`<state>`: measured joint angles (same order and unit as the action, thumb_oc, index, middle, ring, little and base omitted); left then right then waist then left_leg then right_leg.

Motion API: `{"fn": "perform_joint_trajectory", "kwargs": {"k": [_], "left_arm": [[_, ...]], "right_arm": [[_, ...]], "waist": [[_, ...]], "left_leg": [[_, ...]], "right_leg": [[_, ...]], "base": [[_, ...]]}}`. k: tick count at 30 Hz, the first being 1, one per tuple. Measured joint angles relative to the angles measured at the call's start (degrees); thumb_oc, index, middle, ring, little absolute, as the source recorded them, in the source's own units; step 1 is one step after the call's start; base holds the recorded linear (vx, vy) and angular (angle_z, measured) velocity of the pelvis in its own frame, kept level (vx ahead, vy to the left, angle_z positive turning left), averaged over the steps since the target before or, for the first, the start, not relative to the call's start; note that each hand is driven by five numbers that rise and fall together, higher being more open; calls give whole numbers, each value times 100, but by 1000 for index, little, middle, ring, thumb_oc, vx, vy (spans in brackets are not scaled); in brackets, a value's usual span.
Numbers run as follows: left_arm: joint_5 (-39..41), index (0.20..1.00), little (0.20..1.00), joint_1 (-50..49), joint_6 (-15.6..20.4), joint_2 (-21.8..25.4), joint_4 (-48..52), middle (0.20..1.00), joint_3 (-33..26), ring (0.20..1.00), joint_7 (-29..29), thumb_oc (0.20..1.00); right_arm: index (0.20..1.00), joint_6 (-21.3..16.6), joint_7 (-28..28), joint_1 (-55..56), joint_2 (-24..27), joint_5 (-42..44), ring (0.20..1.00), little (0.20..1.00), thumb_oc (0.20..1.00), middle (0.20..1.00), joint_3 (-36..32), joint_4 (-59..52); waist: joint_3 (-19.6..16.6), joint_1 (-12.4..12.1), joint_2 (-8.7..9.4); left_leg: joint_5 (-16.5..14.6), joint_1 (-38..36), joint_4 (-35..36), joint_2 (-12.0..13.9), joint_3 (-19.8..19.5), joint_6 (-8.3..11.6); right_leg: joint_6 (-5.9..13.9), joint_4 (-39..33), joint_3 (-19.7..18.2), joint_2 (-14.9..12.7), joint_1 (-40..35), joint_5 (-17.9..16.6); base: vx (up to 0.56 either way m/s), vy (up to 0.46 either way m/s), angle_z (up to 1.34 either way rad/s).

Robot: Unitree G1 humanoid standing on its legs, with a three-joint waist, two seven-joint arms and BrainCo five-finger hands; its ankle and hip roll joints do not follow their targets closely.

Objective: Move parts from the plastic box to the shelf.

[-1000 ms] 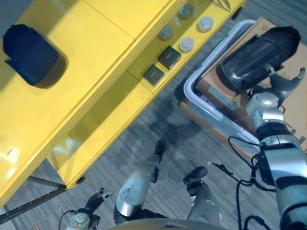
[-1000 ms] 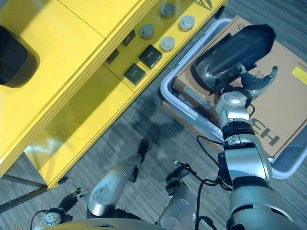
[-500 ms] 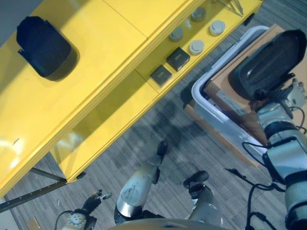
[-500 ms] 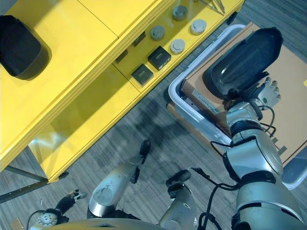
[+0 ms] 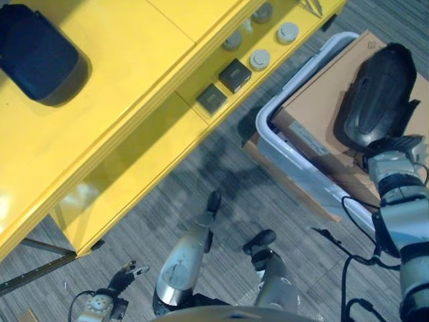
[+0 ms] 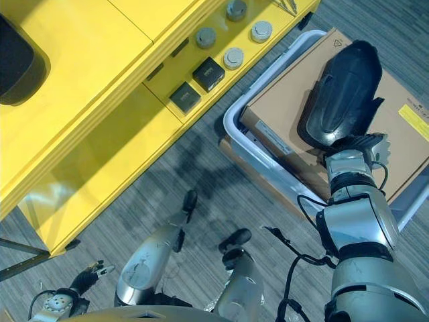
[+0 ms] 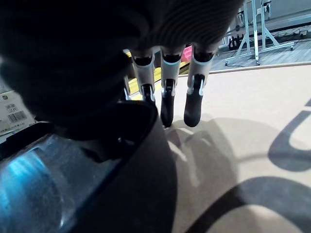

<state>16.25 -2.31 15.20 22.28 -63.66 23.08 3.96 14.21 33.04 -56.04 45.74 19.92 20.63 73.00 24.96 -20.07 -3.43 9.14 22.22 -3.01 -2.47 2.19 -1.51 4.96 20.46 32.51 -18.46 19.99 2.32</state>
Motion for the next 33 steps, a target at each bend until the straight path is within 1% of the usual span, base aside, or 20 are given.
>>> {"fn": "perform_joint_trajectory", "kwargs": {"k": [6,7,11,13,14,15,16,18,21,23,24,25,26,27,28,29,30,32,33], "left_arm": [[0,1000,1000,2,43,0,-2,1000,0,1000,-2,1000],[6,1000,1000,2,48,0,-3,1000,1,1000,-5,1000],[63,1000,1000,2,74,0,-2,1000,-6,1000,-7,1000],[205,1000,1000,2,133,0,-14,1000,-5,1000,-4,1000],[313,1000,1000,2,226,-2,-30,1000,-34,1000,0,1000],[581,1000,1000,12,337,-1,-24,1000,-66,1000,27,1000],[694,1000,1000,17,380,-1,3,1000,-90,1000,53,1000],[922,1000,1000,27,429,-7,256,1000,-300,1000,160,1000],[1203,1000,1000,74,458,6,860,1000,-586,1000,287,1000],[1403,1000,1000,49,487,35,1340,1000,-761,1000,435,1000],[1517,1000,1000,47,472,59,1523,1000,-801,1000,519,1000],[1655,1000,1000,7,240,116,2023,1000,-908,1000,605,1000],[1796,1000,1000,-53,168,187,2458,1000,-964,1000,693,1000],[1924,1000,1000,21,-77,216,2727,1000,-986,1000,753,1000],[2034,1000,1000,-52,-294,251,3111,1000,-1002,1000,805,1000],[2110,1000,1000,-98,-400,257,3349,1000,-1007,1000,888,1000],[2208,1000,1000,-24,-577,219,3446,1000,-995,1000,955,1000],[2252,1000,1000,127,-913,165,3488,1000,-949,1000,1016,1000],[2288,1000,1000,178,-1091,117,3536,1000,-940,1000,1049,1000]], "right_arm": [[200,-132,-79,0,-4,2,200,200,200,200,-14,-9],[200,-153,-181,1,-5,1,200,200,200,200,-14,-22],[200,-178,-302,71,-13,-1,200,200,200,200,-14,-111],[200,-378,-305,210,-26,50,200,200,200,200,-24,-240],[200,-476,-307,212,-30,138,200,200,200,200,-70,-290],[200,-682,-306,424,-64,316,200,200,200,200,-158,-660],[200,-775,-307,618,-81,351,200,200,200,200,-243,-965],[200,-894,-287,1075,-90,457,200,200,200,200,-550,-1860],[200,-1095,-289,1561,-110,456,200,200,200,200,-807,-2606],[200,-1187,-295,1979,-196,449,200,200,200,200,-1010,-3216],[200,-1190,-301,2117,-282,449,200,200,200,200,-1019,-3413],[200,-1147,-309,2564,-426,442,200,200,200,200,-1355,-3950],[200,-1142,-304,2918,-608,442,200,200,200,200,-1532,-4284],[200,-1096,-313,3138,-755,436,200,200,200,200,-1610,-4470],[200,-1065,-290,3458,-943,429,200,200,200,200,-1752,-4831],[200,-1054,-291,3693,-1081,425,200,200,200,200,-1735,-5003],[200,-1044,-298,3816,-1197,311,200,200,200,200,-1658,-5010],[200,-1025,-297,3940,-1397,217,200,200,200,200,-1613,-5011],[200,-1007,-291,3981,-1452,217,200,200,200,200,-1514,-5010]], "waist": [[2,27,-1],[4,54,-3],[6,92,-4],[14,120,-11],[15,133,-10],[20,174,-5],[20,200,-4],[20,281,10],[9,338,46],[-52,377,163],[-113,474,248],[-175,533,334],[-292,580,460],[-334,663,525],[-401,680,567],[-601,702,636],[-751,824,675],[-904,953,693],[-990,979,694]], "left_leg": [[-17,-35,13,56,113,-11],[-23,-49,12,63,122,-11],[-38,-108,16,99,159,-10],[-50,-162,18,115,177,-4],[-50,-171,18,127,201,-4],[-79,-288,23,157,245,1],[-93,-360,27,159,246,4],[-113,-529,50,179,254,8],[-122,-716,111,218,288,13],[-131,-829,177,259,399,25],[-133,-864,208,272,411,30],[-124,-946,241,311,423,52],[-156,-1013,260,358,474,90],[-175,-1203,306,381,512,117],[-194,-1358,358,396,542,135],[-224,-1388,408,413,574,158],[-243,-1466,427,435,603,180],[-289,-1590,429,463,661,212],[-314,-1639,433,491,737,222]], "right_leg": [[-21,-206,-60,98,-45,-116],[-22,-245,-59,117,-77,-132],[-20,-362,-73,181,-157,-183],[-21,-406,-74,200,-219,-200],[-29,-441,-93,225,-231,-232],[-39,-541,-123,282,-365,-290],[-33,-585,-122,294,-457,-298],[-18,-720,-118,353,-659,-343],[-21,-884,-145,441,-852,-400],[-22,-981,-220,499,-916,-433],[-20,-1024,-233,527,-946,-443],[-26,-1168,-236,597,-1063,-507],[-25,-1326,-274,678,-1147,-564],[-31,-1437,-291,732,-1343,-600],[-21,-1563,-328,784,-1502,-624],[-23,-1657,-375,827,-1515,-635],[-22,-1737,-390,867,-1599,-647],[-11,-1804,-434,906,-1714,-643],[-4,-1834,-512,936,-1726,-639]], "base": [[-11,-15,-9],[-12,-15,-4],[-23,-28,-6],[-22,-50,-5],[-3,-62,-16],[-1,-93,-14],[5,-117,-10],[20,-106,-3],[36,-83,-11],[72,-122,-24],[91,-143,-15],[103,-149,-17],[110,-159,-19],[104,-143,-24],[90,-122,-25],[91,-115,-25],[90,-115,-20],[65,-90,-19],[55,-83,-41]]}}
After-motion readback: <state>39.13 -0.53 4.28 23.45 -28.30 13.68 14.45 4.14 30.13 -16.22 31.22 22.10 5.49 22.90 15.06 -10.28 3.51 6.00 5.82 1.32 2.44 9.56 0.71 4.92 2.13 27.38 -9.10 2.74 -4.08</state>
